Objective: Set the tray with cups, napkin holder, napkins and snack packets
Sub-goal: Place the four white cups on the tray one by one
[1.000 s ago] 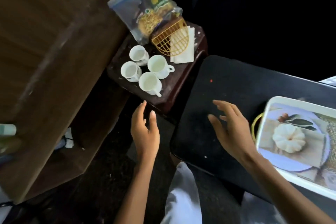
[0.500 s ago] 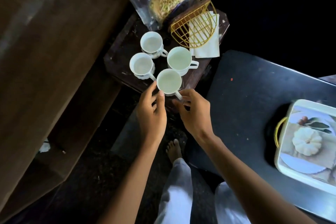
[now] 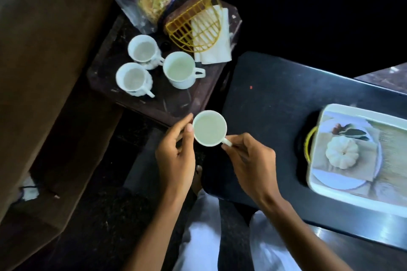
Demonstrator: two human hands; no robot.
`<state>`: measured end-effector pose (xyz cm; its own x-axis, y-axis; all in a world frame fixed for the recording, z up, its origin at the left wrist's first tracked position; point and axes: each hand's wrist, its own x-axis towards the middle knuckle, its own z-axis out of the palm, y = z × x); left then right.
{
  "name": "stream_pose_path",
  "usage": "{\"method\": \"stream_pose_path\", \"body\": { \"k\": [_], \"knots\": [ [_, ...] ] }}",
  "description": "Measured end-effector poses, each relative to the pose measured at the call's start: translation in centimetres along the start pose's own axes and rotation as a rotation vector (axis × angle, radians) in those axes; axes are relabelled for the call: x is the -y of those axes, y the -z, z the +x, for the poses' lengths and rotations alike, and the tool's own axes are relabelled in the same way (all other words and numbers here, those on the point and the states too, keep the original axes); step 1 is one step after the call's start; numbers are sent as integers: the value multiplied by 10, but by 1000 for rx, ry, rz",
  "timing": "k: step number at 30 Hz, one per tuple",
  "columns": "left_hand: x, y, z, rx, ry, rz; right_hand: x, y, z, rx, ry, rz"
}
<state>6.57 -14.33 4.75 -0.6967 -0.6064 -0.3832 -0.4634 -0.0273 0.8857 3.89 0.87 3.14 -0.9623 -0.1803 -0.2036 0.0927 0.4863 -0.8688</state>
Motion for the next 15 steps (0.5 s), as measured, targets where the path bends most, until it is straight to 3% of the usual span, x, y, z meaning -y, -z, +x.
{"method": "stream_pose_path", "body": {
  "k": [6, 15],
  "knots": [
    [7, -78, -73, 168, -31, 68, -58, 102, -47, -90, -61, -104],
    [36, -221, -157, 277, 28, 181, -152, 223, -84, -220, -150, -262]
  ]
}}
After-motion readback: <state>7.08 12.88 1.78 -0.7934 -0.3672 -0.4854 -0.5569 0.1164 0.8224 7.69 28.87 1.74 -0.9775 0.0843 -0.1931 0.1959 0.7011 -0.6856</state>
